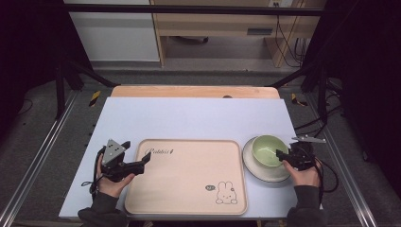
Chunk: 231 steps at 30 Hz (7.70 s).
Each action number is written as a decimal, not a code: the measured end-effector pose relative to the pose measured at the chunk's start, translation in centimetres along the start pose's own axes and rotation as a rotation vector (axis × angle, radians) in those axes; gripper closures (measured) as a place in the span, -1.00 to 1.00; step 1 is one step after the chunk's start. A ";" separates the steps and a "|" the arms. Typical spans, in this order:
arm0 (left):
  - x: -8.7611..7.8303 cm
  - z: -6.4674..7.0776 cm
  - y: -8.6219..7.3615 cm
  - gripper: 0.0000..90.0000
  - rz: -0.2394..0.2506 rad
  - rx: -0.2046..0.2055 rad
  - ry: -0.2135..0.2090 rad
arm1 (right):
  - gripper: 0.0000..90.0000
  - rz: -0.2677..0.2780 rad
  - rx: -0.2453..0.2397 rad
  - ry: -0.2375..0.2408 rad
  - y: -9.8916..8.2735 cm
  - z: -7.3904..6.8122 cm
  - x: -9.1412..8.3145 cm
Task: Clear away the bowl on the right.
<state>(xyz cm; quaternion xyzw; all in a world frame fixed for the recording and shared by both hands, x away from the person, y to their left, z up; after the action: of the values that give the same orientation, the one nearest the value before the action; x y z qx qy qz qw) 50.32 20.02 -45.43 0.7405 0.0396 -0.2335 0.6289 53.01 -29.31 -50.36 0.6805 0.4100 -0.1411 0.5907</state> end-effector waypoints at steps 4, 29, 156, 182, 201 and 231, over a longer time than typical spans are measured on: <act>0.0 0.0 0.0 -0.71 0.000 0.000 0.000 | 0.29 -0.017 0.012 -0.001 -0.2 0.1 0.2; 0.1 -0.1 -0.1 -0.71 -0.006 -0.001 0.002 | 0.69 -0.060 0.086 0.028 -0.4 0.3 0.8; 0.1 -0.6 -0.1 -0.71 -0.005 -0.015 0.007 | 0.84 0.093 -0.026 0.070 3.2 -4.4 -2.9; 0.0 -0.6 -0.1 -0.71 -0.004 -0.015 0.003 | 0.84 0.106 -0.105 0.168 4.1 -8.7 -3.4; 0.0 -0.6 -0.1 -0.71 -0.002 -0.013 0.003 | 0.84 0.085 -0.152 0.227 4.2 -11.8 -2.5; 0.0 -0.6 -0.1 -0.71 -0.003 -0.010 0.003 | 0.84 0.039 -0.201 0.283 3.9 -14.9 -0.6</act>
<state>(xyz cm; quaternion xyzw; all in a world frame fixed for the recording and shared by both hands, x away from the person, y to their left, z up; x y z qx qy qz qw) 50.48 20.55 -45.46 0.7376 0.0426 -0.2332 0.6322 51.10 -15.75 -43.32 0.6388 0.4879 0.0095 0.5948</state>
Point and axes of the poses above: each handheld gripper's, and its own axes: x roughly forward along the jaws, y roughly out of its top, z roughly to its right, the point moved 9 cm from there along x, roughly forward along the jaws, and after that the axes turned 14 degrees about y, right-handed, at the moved point
